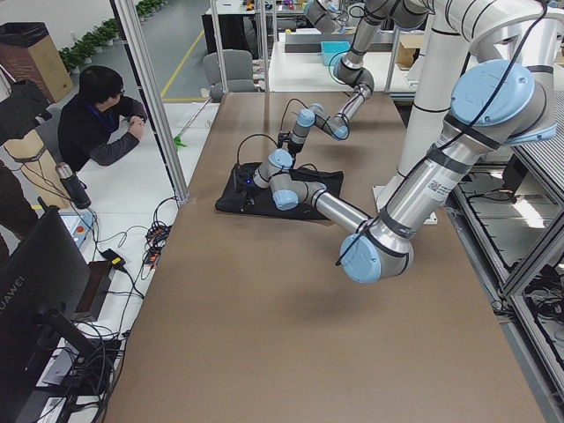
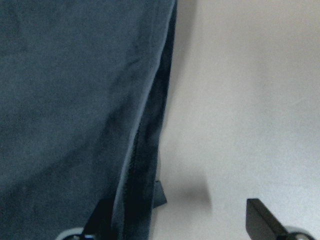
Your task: Fold clothes
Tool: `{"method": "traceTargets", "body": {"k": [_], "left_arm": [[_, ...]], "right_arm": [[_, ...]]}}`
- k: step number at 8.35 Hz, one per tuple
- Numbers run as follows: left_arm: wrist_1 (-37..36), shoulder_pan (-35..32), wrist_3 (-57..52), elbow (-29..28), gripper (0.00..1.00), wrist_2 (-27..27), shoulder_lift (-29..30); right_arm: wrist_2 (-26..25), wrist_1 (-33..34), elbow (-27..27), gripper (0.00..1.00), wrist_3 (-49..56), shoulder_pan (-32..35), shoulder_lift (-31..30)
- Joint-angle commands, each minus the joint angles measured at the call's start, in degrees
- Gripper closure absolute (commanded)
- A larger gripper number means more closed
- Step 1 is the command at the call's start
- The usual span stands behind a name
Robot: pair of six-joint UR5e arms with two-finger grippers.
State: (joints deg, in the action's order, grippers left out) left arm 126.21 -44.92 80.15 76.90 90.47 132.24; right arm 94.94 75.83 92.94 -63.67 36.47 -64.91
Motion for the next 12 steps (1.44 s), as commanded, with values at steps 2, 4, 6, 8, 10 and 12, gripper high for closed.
{"method": "traceTargets", "body": {"k": [2,4,6,8,10,12], "left_arm": [[0.0,0.09,0.0,0.62,0.05,-0.12,-0.06],[0.0,0.18,0.0,0.62,0.05,-0.12,-0.14],[0.0,0.18,0.0,0.62,0.05,-0.12,-0.14],[0.0,0.09,0.0,0.62,0.05,-0.03,-0.06],[0.0,0.18,-0.08,0.71,0.05,0.15,-0.06],[0.09,-0.08,-0.17,0.71,0.05,0.15,-0.14]], "right_arm": [[0.33,0.19,2.6,0.06,-0.05,-0.52,-2.59],[0.42,-0.24,2.69,0.06,0.03,-0.52,-3.73],[0.59,-0.25,3.65,0.06,0.03,-0.61,-3.56],[4.43,0.72,9.86,0.06,-0.05,0.18,-3.38],[6.22,-0.77,14.01,0.06,-4.94,0.88,-2.86],[6.4,-8.29,14.9,0.06,-21.16,-1.56,-3.29]]}}
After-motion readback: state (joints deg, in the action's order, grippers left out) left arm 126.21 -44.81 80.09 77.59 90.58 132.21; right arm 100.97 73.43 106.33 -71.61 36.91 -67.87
